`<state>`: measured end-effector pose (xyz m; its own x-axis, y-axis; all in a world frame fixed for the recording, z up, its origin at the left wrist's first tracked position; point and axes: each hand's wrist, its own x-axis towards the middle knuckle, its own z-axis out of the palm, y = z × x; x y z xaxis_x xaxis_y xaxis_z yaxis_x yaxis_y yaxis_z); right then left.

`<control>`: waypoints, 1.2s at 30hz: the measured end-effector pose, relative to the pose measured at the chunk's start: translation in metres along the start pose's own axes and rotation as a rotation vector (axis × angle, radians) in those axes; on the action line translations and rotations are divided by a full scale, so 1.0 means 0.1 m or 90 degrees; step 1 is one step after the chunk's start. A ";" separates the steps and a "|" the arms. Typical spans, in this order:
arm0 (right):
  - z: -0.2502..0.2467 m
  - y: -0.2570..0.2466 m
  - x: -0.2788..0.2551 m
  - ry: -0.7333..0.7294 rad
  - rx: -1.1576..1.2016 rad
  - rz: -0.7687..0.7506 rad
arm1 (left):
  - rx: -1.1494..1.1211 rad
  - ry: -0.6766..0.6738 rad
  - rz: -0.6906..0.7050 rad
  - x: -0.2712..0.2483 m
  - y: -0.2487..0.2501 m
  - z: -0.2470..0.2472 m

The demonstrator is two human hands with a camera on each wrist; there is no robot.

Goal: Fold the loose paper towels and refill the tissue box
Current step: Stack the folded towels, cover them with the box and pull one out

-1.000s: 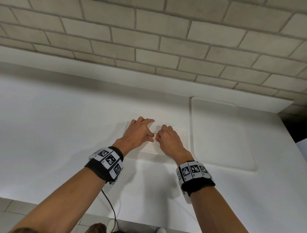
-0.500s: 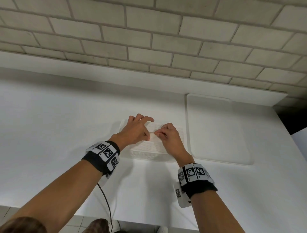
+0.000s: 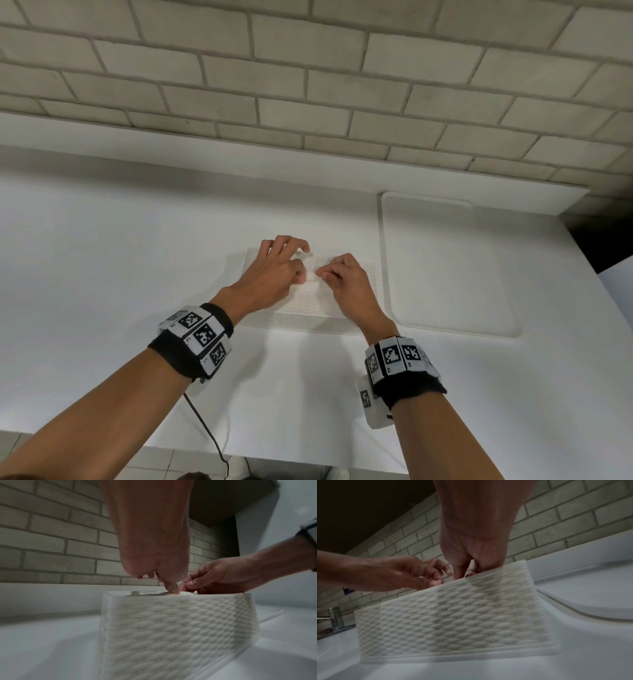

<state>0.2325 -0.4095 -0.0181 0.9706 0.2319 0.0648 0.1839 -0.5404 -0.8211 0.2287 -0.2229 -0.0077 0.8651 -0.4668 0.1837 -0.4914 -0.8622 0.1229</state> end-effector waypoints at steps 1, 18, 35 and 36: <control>0.00 0.00 -0.01 0.000 0.015 0.007 | -0.030 0.007 -0.017 -0.01 0.00 0.01; 0.15 -0.05 -0.08 0.031 -0.003 -0.020 | -0.372 0.091 -0.201 -0.10 0.07 0.18; 0.07 -0.12 -0.11 0.020 0.140 0.024 | -0.407 0.101 -0.211 -0.10 0.12 0.12; 0.05 -0.14 -0.11 0.007 0.138 0.028 | -0.404 0.093 -0.206 -0.11 0.12 0.10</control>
<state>0.2185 -0.4009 -0.0102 0.9788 0.2026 0.0305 0.1040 -0.3628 -0.9260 0.2144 -0.2306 -0.0182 0.9766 -0.1382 0.1650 -0.2151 -0.6523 0.7268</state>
